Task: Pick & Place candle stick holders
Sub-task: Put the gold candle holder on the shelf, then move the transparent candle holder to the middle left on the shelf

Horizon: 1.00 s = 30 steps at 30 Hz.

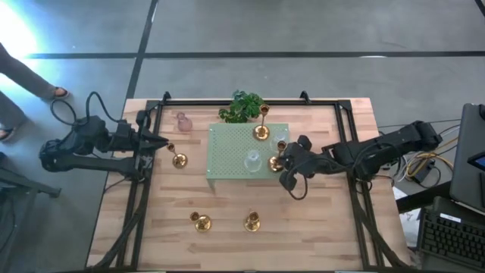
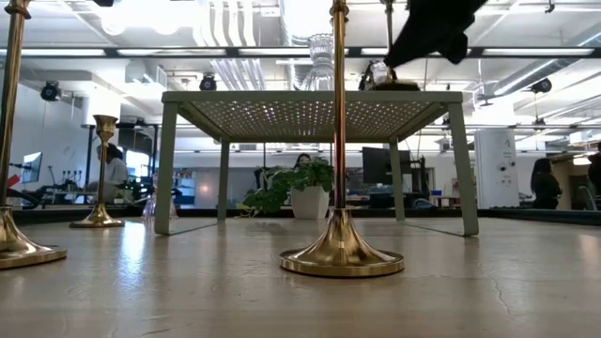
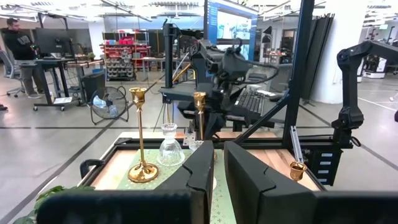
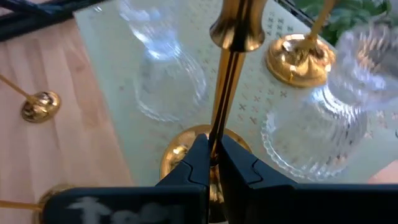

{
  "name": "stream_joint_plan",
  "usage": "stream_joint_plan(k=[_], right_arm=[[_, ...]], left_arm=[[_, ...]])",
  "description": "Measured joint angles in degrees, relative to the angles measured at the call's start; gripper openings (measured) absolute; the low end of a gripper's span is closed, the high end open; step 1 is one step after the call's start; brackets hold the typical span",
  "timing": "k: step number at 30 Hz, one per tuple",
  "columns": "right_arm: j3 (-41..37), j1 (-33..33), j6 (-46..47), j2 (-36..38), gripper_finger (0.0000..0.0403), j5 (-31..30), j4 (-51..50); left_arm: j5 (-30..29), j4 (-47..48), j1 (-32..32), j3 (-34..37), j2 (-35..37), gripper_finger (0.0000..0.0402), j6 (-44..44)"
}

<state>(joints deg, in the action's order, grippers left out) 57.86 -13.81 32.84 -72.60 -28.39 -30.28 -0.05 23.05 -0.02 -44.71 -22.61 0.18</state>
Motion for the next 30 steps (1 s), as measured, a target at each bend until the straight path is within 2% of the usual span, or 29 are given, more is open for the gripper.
stream_joint_plan(k=[18,23,30], right_arm=[[-4.09,0.23,-0.69,0.26,0.0010,1.49,5.59],[-3.93,0.23,-0.90,0.24,0.0039,1.55,5.42],[-3.93,0.23,-1.45,0.19,0.0104,1.63,5.51]], left_arm=[[0.02,0.00,0.00,0.00,0.02,0.0045,-0.01],[0.01,0.00,-0.02,0.00,0.00,0.0045,0.00],[0.02,0.00,-0.01,0.00,0.01,0.0045,-0.01]])
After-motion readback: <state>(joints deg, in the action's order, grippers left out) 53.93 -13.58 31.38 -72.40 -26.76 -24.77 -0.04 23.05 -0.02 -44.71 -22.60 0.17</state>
